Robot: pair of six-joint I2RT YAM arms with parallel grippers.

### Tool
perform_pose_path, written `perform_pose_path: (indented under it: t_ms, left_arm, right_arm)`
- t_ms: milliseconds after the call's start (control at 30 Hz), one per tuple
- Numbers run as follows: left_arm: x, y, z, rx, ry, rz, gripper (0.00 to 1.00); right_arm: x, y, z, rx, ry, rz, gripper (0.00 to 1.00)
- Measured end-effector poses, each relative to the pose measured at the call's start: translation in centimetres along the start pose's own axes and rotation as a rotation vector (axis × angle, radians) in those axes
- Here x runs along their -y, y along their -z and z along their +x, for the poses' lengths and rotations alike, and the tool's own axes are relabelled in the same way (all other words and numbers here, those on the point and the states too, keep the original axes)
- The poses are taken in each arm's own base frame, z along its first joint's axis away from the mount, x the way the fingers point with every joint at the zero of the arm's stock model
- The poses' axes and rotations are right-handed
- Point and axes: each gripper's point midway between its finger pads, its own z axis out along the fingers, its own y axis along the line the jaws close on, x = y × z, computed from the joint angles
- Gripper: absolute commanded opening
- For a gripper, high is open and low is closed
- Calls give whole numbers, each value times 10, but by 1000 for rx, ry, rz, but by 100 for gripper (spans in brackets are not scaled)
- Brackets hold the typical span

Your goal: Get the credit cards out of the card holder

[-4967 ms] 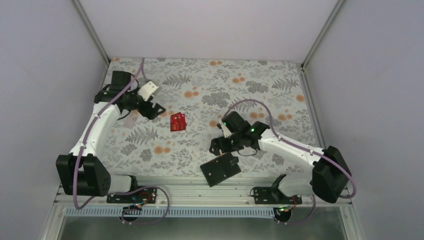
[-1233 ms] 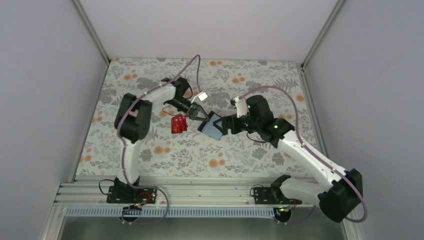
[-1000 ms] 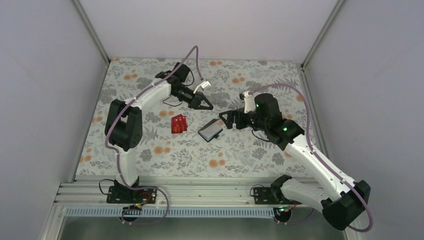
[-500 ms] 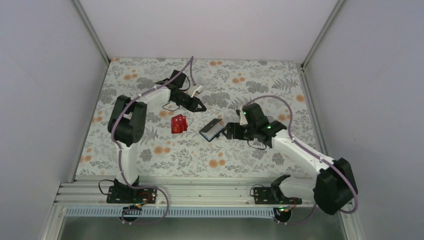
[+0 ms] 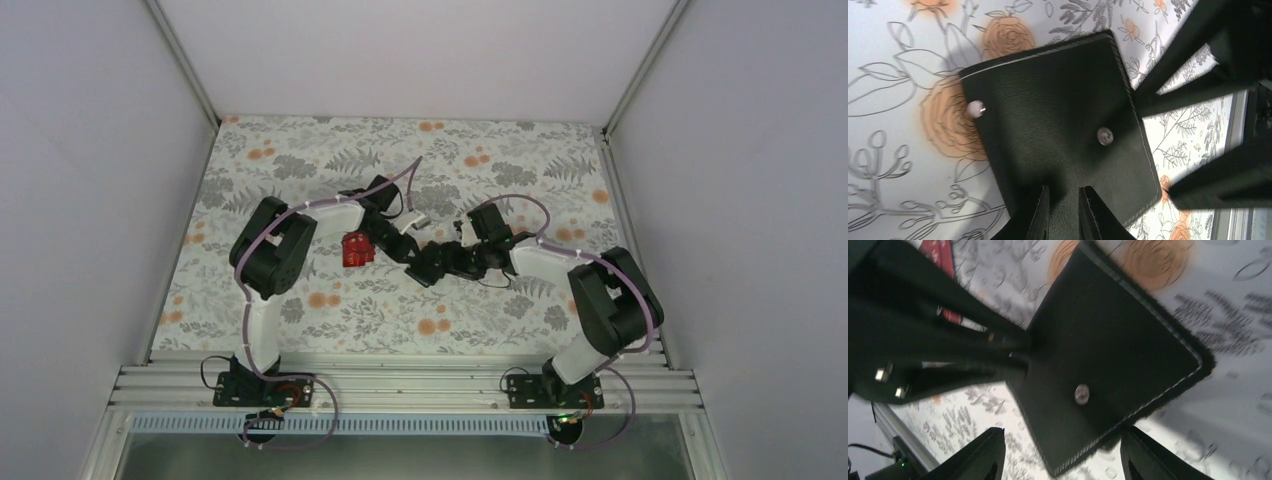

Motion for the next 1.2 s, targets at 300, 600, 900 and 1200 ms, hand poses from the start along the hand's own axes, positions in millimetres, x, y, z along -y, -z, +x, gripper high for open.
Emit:
perform_pose_path:
  t_ms: [300,600,900,1200]
  left_arm:
    - [28,-18,13,-34,-27,87,19]
    - [28,59,-27,114,-87,21,99]
    - [-102,347,-45,640,3,-734,100]
    - [-172,373,68,756,308,-1133,100]
  right_arm:
    - [19,16,-52,101,-20,6,59]
    - [18,88,-114,315,53,39,99]
    - [30,307,-167,1083,137,199,99]
    - [133,286,-118,1304,82,490,99]
